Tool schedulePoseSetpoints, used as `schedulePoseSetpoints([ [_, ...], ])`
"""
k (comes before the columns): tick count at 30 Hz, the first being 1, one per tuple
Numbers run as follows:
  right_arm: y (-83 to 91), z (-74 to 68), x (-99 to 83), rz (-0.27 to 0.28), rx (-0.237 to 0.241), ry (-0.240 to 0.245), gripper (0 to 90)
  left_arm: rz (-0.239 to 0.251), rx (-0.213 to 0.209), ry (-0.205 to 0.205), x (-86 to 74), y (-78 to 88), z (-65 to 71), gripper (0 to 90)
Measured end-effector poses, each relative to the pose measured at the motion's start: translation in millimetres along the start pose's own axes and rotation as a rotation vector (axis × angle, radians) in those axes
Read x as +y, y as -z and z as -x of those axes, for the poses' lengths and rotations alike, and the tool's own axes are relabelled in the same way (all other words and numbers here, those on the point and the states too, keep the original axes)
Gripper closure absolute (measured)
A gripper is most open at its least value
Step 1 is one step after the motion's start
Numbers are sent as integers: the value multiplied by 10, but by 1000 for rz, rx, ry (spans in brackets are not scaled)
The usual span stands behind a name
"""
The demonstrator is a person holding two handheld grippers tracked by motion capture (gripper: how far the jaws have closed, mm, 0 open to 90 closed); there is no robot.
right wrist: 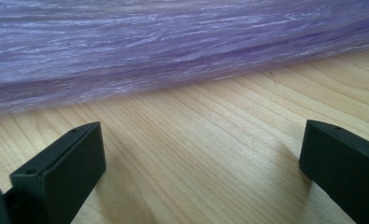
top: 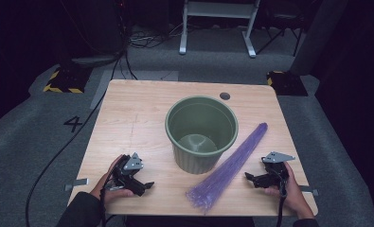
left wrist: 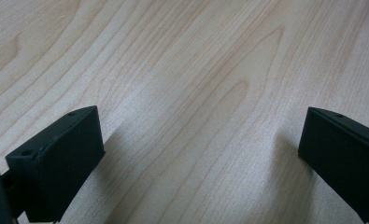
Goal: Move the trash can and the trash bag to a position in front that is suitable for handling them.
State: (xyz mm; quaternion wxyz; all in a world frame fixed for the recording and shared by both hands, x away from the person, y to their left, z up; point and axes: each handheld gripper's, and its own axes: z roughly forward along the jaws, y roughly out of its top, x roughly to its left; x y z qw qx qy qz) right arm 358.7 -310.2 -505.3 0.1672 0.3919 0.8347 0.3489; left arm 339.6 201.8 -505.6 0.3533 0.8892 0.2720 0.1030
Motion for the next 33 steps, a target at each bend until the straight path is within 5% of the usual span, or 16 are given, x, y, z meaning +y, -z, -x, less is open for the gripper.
schedulePoseSetpoints([
  [6, 3, 7, -1, 2, -2, 0, 12, 0, 0, 0, 0, 0, 0, 0],
  [10, 18, 3, -7, 19, 5, 6, 87, 2, 2, 2, -2, 1, 2, 0],
  [11, 36, 3, -15, 37, 11, 10, 164, 3, 2, 3, -3, 1, 2, 0],
  [22, 145, -21, -15, 80, 17, 12, 156, 2, 2, 3, -4, 3, 2, 0],
  [33, 283, -205, 223, 158, -23, 55, 167, 3, 2, 4, -5, 3, 3, 0],
])
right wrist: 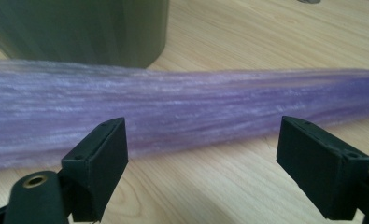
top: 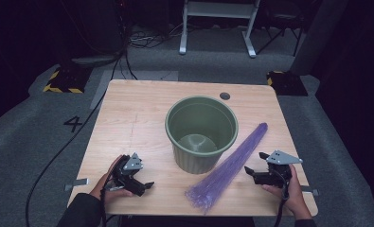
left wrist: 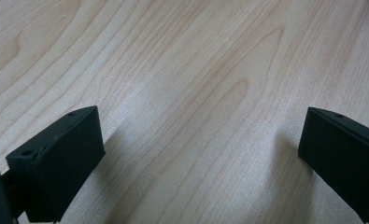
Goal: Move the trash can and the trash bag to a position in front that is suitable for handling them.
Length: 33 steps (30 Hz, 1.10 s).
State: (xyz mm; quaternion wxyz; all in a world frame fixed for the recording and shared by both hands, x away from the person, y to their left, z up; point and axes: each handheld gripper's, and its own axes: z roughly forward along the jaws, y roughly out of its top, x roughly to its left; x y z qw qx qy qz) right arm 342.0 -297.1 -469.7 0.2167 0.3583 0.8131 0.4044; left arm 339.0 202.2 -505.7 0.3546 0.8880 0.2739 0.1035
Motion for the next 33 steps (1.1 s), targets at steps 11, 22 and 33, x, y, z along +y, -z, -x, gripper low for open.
schedulePoseSetpoints([
  [11, -93, -158, 229, 31, 32, 37, 187, -1, 1, 0, 1, 1, 0, 0],
  [22, -229, -350, 469, 71, 60, 60, 205, -2, 1, 0, 0, 1, 0, 0],
  [33, -418, -585, 581, 64, 98, 90, 190, 0, 0, 0, 0, 0, -1, 0],
])
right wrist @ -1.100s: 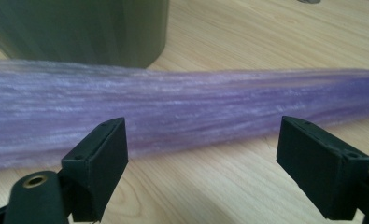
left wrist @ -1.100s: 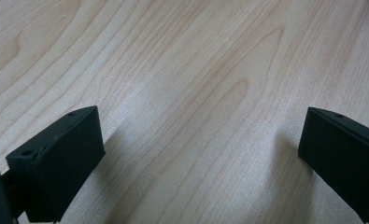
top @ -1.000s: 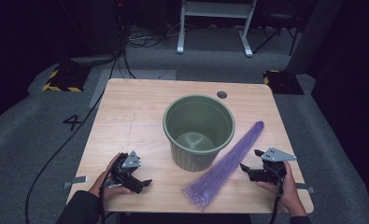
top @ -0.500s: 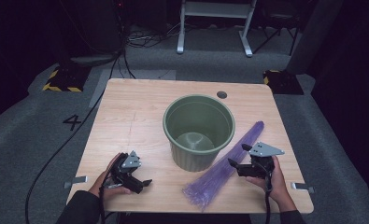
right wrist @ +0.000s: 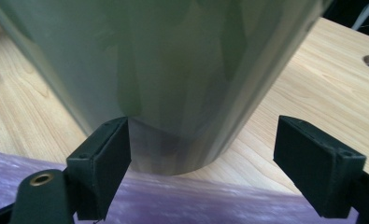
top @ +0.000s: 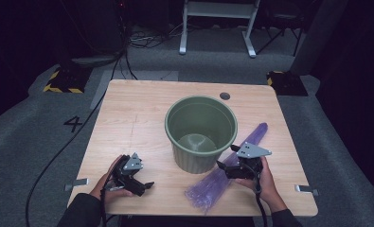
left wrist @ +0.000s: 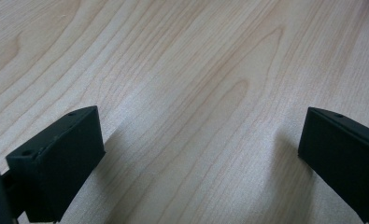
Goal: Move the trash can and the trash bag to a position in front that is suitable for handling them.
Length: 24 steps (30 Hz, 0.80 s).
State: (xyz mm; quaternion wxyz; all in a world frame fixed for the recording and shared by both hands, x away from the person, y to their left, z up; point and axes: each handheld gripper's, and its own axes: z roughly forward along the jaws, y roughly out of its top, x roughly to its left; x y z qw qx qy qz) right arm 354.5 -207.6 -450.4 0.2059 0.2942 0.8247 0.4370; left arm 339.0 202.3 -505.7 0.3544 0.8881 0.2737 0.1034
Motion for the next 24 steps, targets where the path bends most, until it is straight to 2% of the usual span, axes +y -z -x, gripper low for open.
schedulePoseSetpoints([
  [3, -55, -34, 22, -5, 5, 7, 194, -3, 1, 2, 0, 2, 1, 0],
  [7, -104, -40, 66, -5, -16, 4, 205, -1, 1, 0, 0, 1, 0, 0],
  [11, -129, 23, 75, -6, -39, 5, 231, -3, 1, 1, 0, 2, 1, 0],
  [13, -86, 72, 62, -5, -52, 6, 231, 0, 0, 1, -1, 1, 1, 0],
  [14, -47, 108, 47, -2, -64, 3, 234, -1, 1, 2, -2, 2, 1, 0],
  [16, 87, 271, -38, -16, -158, 11, 254, -2, 3, 2, -3, 4, 1, 0],
  [17, 87, 271, -38, -16, -158, 11, 254, -1, 3, 1, -3, 4, 0, 0],
  [18, 171, 432, -131, -26, -202, -24, 277, -1, 2, 1, -3, 4, 0, 0],
  [19, 171, 432, -131, -26, -202, -24, 277, -1, 2, 1, -3, 4, 0, 0],
  [20, 217, 523, -182, -20, -207, -61, 288, -1, 2, 1, -3, 4, 1, 0],
  [22, 278, 697, -282, -37, -271, -113, 305, -1, 3, 1, -3, 4, 1, 0],
  [23, 306, 859, -384, -37, -282, -191, 319, -1, 3, 1, -3, 4, 1, 0],
  [24, 301, 926, -427, -44, -280, -221, 319, -1, 2, 1, -3, 4, 1, 0],
])
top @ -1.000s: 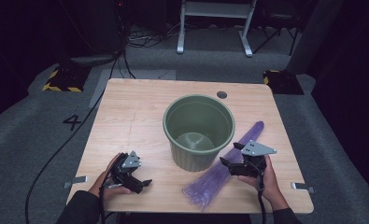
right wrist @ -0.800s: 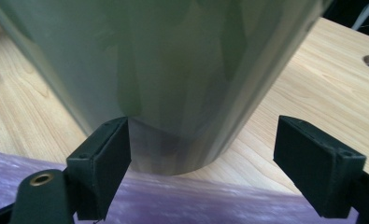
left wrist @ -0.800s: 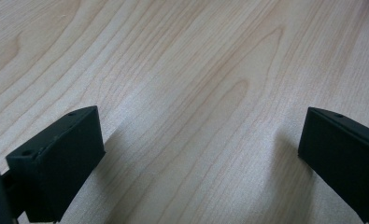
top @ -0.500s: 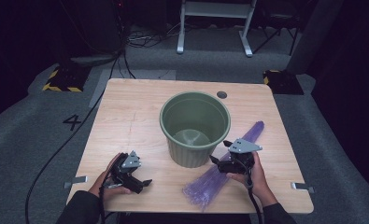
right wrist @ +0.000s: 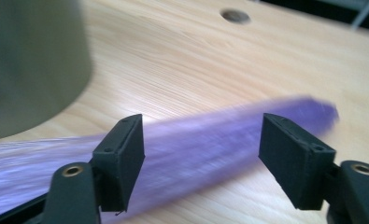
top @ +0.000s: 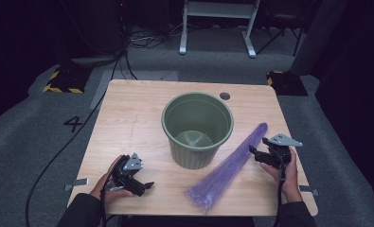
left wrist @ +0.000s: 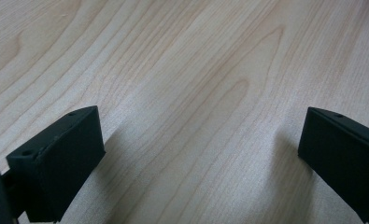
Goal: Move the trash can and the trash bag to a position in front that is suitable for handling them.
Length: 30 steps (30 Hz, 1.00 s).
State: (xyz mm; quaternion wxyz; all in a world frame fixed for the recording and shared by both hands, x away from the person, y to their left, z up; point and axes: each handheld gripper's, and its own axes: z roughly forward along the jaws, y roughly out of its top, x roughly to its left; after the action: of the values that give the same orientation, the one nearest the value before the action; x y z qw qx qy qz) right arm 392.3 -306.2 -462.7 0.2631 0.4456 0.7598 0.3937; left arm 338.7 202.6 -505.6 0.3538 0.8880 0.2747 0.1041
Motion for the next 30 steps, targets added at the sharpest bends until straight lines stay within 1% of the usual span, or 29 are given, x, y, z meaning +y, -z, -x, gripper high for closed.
schedulePoseSetpoints([
  [1, -32, 50, -19, -16, -6, -13, 315, -1, 0, 1, 0, 0, 1, 0],
  [2, -32, 50, -19, -16, -6, -13, 315, 0, 0, 0, 0, 0, 0, 0],
  [3, -97, 98, -40, -32, -6, -18, 314, 0, 0, 0, 0, 0, 0, 0],
  [4, -129, 106, -42, -35, 8, -28, 310, 0, 0, 0, 0, 0, 0, 0],
  [5, -129, 106, -42, -35, 8, -28, 310, -1, 0, 1, 0, 0, 0, 0],
  [7, -216, 51, -40, -59, 36, -5, 311, -1, 0, 1, 1, 0, 0, 0],
  [9, -265, -6, -55, -79, 87, 13, 335, -1, 0, 1, 1, 1, 1, 0],
  [10, -265, -6, -55, -79, 87, 13, 335, -1, 0, 1, 1, 1, 1, 0],
  [11, -287, -36, -62, -97, 110, 30, 342, -1, 0, 0, 1, 1, 1, 0],
  [12, -305, -71, -69, -115, 145, 49, 361, -1, 0, 0, 1, 0, 1, 0],
  [13, -337, -140, -90, -134, 175, 77, 370, -1, 0, 0, 1, 1, 0, 0],
  [14, -337, -140, -90, -134, 175, 77, 370, -1, 0, 0, 1, 1, 0, 0],
  [16, -372, -200, -108, -154, 186, 96, 389, 0, 1, 0, 0, 1, 1, 0],
  [20, -412, -242, -127, -160, 184, 96, 386, -1, 3, 0, -1, 3, 1, 0],
  [22, -395, -230, -120, -144, 178, 90, 346, -2, 2, 0, -1, 3, 0, 0],
  [23, -379, -213, -112, -133, 177, 77, 335, -1, 2, 0, -1, 3, 0, 0],
  [24, -335, -169, -88, -98, 153, 57, 294, -1, 1, 0, -1, 2, 0, 0],
  [25, -335, -169, -88, -98, 153, 57, 294, -2, 1, 0, -1, 3, -1, 0],
  [26, -284, -131, -48, -64, 109, 38, 282, -2, 1, 0, -1, 2, -1, 0],
  [27, -259, -113, -26, -46, 98, 31, 282, -2, 1, 0, -1, 2, -1, 0],
  [28, -259, -113, -26, -46, 98, 31, 278, -2, 1, 0, -1, 2, -1, 0],
  [29, -242, -94, -5, -28, 93, 18, 277, -2, 1, 0, -1, 2, 0, 0],
  [30, -237, -78, 14, -22, 81, 3, 266, -2, 1, 0, -1, 2, 0, 0],
])
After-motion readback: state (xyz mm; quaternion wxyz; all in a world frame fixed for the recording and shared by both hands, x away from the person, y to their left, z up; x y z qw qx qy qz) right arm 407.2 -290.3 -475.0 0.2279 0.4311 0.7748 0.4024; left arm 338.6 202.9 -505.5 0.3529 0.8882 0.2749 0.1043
